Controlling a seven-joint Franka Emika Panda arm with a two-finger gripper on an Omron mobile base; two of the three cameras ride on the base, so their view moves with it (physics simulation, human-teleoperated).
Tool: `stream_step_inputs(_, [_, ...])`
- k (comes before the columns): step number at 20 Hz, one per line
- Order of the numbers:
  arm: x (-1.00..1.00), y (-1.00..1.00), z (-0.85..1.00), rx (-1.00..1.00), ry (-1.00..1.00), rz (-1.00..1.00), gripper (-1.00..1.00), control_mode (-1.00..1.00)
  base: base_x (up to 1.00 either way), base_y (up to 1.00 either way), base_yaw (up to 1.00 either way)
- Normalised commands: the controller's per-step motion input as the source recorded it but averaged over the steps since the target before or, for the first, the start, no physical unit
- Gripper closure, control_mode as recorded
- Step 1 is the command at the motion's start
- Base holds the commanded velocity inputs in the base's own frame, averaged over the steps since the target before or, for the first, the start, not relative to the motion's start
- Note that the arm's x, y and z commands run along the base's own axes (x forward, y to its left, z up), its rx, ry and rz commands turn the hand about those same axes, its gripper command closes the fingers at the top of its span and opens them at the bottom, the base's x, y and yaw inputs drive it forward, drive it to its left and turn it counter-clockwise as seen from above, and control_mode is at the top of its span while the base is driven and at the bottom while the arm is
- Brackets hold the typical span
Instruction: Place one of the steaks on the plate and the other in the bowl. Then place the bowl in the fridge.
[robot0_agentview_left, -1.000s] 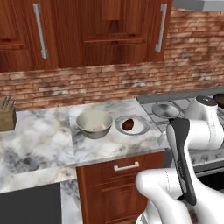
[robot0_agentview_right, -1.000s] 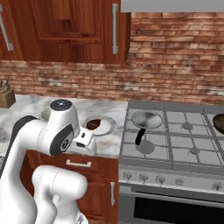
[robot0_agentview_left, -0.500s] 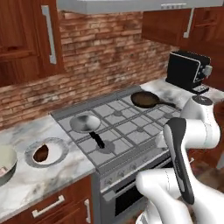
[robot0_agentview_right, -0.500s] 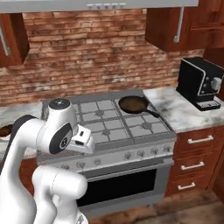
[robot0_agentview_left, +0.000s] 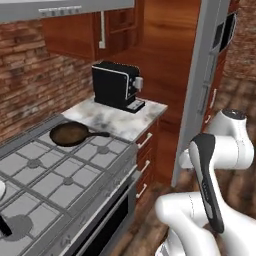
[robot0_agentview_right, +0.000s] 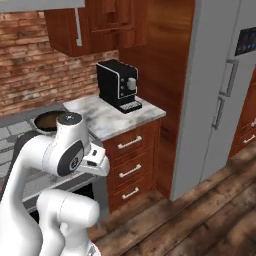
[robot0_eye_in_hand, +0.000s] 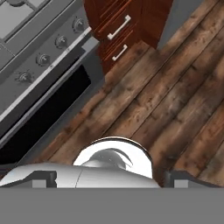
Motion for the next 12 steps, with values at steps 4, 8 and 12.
stream_step_inputs(4, [0.0,0.0,0.0,0.0,0.0,0.0,-1.0,1.0,0.67,-0.86,-0.07])
stream_step_inputs(8, [0.0,0.0,0.0,0.0,0.0,0.0,-1.0,1.0,0.35,-1.0,-0.03])
stream_step_inputs(12, [0.0,0.0,0.0,0.0,0.0,0.0,-1.0,1.0,0.36,-0.83,0.03])
